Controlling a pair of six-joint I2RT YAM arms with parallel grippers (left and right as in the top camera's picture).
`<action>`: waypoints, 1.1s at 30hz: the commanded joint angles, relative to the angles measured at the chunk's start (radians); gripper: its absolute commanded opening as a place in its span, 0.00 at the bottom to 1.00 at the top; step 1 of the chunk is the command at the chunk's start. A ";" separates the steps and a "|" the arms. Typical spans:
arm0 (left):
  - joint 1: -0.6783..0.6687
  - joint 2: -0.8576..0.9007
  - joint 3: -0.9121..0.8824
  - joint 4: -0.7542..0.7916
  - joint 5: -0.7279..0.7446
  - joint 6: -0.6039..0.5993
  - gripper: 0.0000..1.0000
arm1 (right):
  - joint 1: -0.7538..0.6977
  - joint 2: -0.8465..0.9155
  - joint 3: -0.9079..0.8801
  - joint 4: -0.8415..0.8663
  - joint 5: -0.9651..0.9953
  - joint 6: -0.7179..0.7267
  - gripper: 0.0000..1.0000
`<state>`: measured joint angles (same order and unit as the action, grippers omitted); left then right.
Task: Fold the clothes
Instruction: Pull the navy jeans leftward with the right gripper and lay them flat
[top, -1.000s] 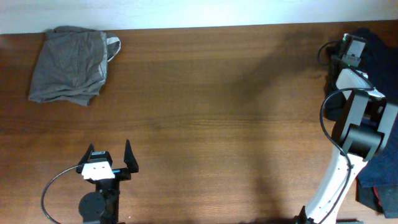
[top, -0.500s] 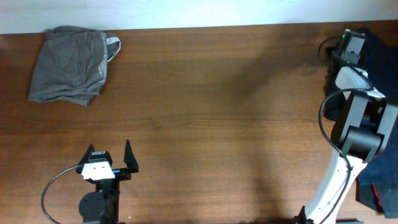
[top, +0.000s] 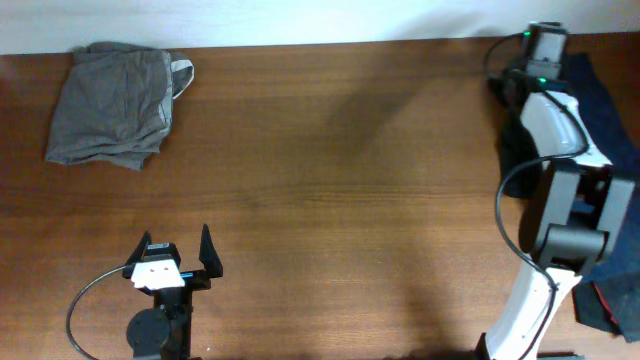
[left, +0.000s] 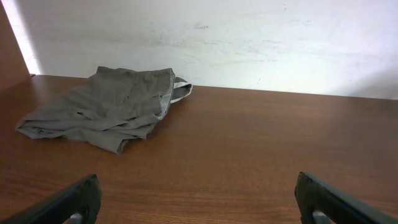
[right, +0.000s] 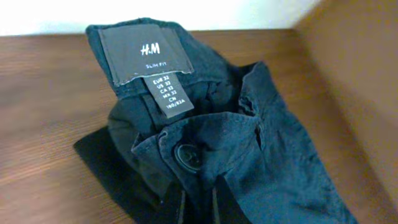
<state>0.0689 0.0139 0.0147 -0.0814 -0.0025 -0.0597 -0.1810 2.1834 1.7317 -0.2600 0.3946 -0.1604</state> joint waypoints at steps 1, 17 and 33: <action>0.003 -0.007 -0.005 -0.002 0.014 0.016 0.99 | 0.095 -0.057 0.019 -0.008 -0.062 0.013 0.04; 0.003 -0.007 -0.005 -0.002 0.014 0.016 0.99 | 0.221 -0.051 0.019 -0.023 -0.062 0.013 0.08; 0.003 -0.007 -0.005 -0.002 0.014 0.016 0.99 | 0.106 -0.077 0.019 -0.061 -0.080 0.155 0.04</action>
<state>0.0689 0.0139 0.0147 -0.0814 -0.0025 -0.0597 -0.0803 2.1750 1.7317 -0.3321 0.3199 -0.0555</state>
